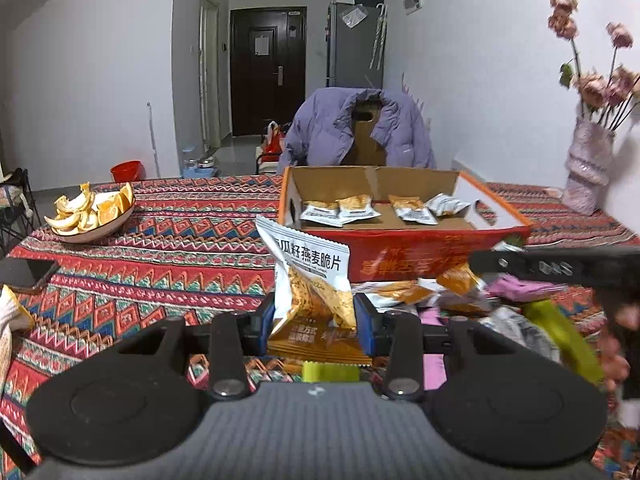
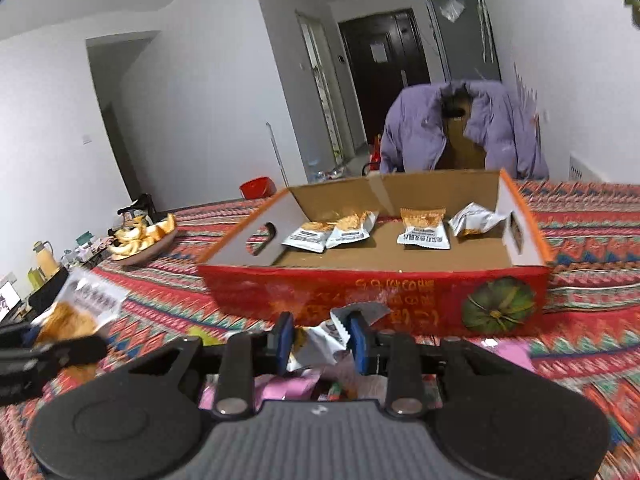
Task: Organize snacks
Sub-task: 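Grasp a white packet with the right tool while the left tool grasps a white oat-crisp packet, then lower both held packets into the cardboard box and open both tools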
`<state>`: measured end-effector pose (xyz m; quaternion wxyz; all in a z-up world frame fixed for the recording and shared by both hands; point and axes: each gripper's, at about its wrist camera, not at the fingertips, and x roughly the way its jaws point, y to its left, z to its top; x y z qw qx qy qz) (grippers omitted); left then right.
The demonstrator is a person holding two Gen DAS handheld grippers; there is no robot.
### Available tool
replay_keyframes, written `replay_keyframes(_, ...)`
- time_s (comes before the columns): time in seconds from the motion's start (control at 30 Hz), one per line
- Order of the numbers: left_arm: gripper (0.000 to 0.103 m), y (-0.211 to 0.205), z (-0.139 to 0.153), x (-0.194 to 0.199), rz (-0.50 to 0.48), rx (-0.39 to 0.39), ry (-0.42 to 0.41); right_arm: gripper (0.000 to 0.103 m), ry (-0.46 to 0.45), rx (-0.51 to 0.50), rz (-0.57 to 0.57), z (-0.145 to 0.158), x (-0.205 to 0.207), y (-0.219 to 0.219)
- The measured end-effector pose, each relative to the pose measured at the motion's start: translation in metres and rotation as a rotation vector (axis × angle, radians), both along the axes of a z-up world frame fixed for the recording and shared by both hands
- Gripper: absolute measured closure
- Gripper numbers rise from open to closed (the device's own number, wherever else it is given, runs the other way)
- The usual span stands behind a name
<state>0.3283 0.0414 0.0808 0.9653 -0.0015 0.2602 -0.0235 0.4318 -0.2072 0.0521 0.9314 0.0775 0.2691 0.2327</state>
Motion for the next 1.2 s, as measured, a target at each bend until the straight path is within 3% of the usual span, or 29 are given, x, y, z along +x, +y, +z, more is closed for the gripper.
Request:
replay_keyframes(0.17, 0.063, -0.007, 0.008, -0.037, -0.059, -0.073, 0.008, 0.074, -0.026, -0.024, 0.008, 0.018, -0.068, -0.018)
replay_keyframes(0.37, 0.063, -0.020, 0.010, -0.073, -0.088, -0.102, 0.008, 0.074, -0.028, -0.014, -0.012, 0.025, -0.134, -0.038)
replay_keyframes(0.63, 0.063, -0.023, 0.029, -0.074, -0.107, -0.140, -0.034, 0.074, -0.102, -0.004, -0.029, 0.047, -0.154, -0.060)
replay_keyframes(0.77, 0.063, -0.018, 0.045, -0.036, -0.130, -0.169, -0.049, 0.074, -0.144, -0.009, -0.014, 0.064, -0.125, -0.062)
replay_keyframes(0.87, 0.063, -0.014, 0.055, 0.014, -0.146, -0.187, -0.039, 0.074, -0.154, -0.011, 0.009, 0.077, -0.078, -0.059)
replay_keyframes(1.03, 0.063, -0.005, 0.050, 0.122, -0.175, -0.239, 0.066, 0.074, -0.110, -0.036, 0.051, 0.083, 0.029, -0.041)
replay_keyframes(1.2, 0.063, -0.001, 0.026, 0.216, -0.148, -0.202, 0.154, 0.073, -0.025, -0.067, 0.074, 0.073, 0.141, -0.011)
